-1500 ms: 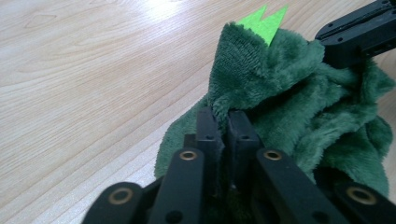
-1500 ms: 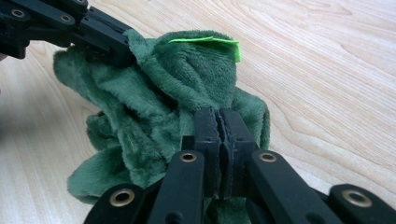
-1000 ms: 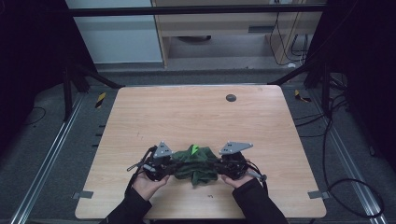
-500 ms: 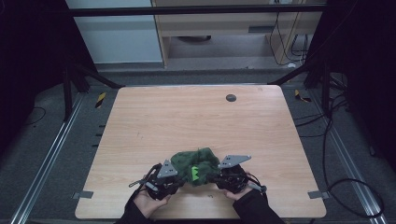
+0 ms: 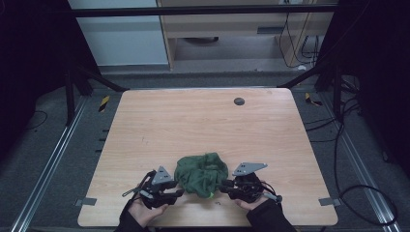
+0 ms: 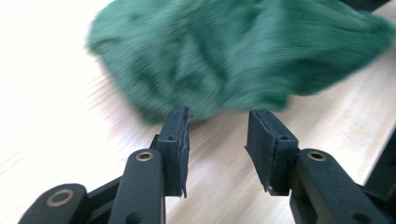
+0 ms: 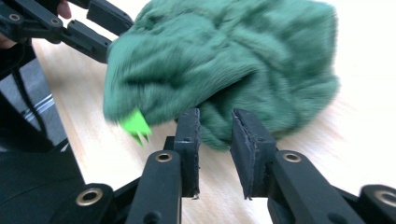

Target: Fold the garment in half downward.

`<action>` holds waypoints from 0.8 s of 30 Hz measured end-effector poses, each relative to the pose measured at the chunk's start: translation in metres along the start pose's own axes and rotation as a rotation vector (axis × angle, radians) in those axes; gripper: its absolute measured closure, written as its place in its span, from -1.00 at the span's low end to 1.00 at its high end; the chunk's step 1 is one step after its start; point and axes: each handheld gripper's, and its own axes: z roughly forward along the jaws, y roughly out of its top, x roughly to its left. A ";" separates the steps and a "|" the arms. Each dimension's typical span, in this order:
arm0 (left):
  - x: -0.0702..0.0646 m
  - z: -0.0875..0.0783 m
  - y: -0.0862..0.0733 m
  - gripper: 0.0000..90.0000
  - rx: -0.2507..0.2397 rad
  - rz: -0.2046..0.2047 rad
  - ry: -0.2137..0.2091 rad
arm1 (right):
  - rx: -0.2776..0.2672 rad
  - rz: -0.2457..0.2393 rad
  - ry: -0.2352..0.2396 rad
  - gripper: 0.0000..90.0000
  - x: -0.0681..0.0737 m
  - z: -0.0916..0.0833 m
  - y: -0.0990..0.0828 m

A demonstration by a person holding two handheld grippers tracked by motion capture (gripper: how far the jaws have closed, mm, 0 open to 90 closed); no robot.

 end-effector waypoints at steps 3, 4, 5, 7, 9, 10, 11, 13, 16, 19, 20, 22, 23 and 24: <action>0.009 -0.005 -0.002 0.19 -0.013 -0.028 0.021 | -0.032 0.017 -0.030 0.55 -0.007 -0.006 0.000; 0.011 -0.006 -0.002 0.13 -0.016 -0.028 0.032 | -0.054 0.030 -0.062 0.48 -0.012 -0.009 0.001; 0.014 -0.007 -0.002 0.13 -0.023 -0.039 0.041 | -0.054 0.030 -0.062 0.48 -0.012 -0.009 0.001; 0.020 -0.009 -0.002 0.08 -0.037 -0.055 0.077 | -0.072 0.041 -0.106 0.42 -0.020 -0.012 0.002; 0.029 -0.010 -0.003 0.01 -0.048 -0.076 0.113 | -0.088 0.058 -0.153 0.34 -0.030 -0.015 0.001; 0.035 -0.010 -0.003 -0.03 -0.058 -0.090 0.127 | -0.100 0.073 -0.175 0.29 -0.036 -0.016 0.000; 0.040 -0.011 -0.003 -0.07 -0.063 -0.101 0.141 | -0.110 0.086 -0.197 0.23 -0.041 -0.018 -0.001; 0.052 -0.012 -0.004 -0.13 -0.071 -0.134 0.159 | -0.134 0.106 -0.236 0.13 -0.050 -0.020 -0.003; 0.066 -0.014 -0.007 -0.23 -0.083 -0.147 0.209 | -0.154 0.136 -0.297 -0.04 -0.063 -0.025 -0.005; 0.082 -0.016 -0.013 -0.30 -0.088 -0.167 0.250 | -0.160 0.154 -0.341 -0.19 -0.075 -0.029 -0.008; 0.087 -0.017 -0.015 -0.32 -0.094 -0.173 0.264 | -0.159 0.157 -0.355 -0.23 -0.080 -0.030 -0.010; 0.096 -0.017 -0.019 -0.36 -0.096 -0.172 0.298 | -0.144 0.173 -0.382 -0.33 -0.089 -0.032 -0.014; 0.099 -0.017 -0.021 -0.38 -0.086 -0.169 0.318 | -0.135 0.176 -0.393 -0.37 -0.093 -0.032 -0.017; 0.104 -0.017 -0.024 -0.40 -0.083 -0.167 0.336 | -0.122 0.182 -0.401 -0.39 -0.097 -0.033 -0.019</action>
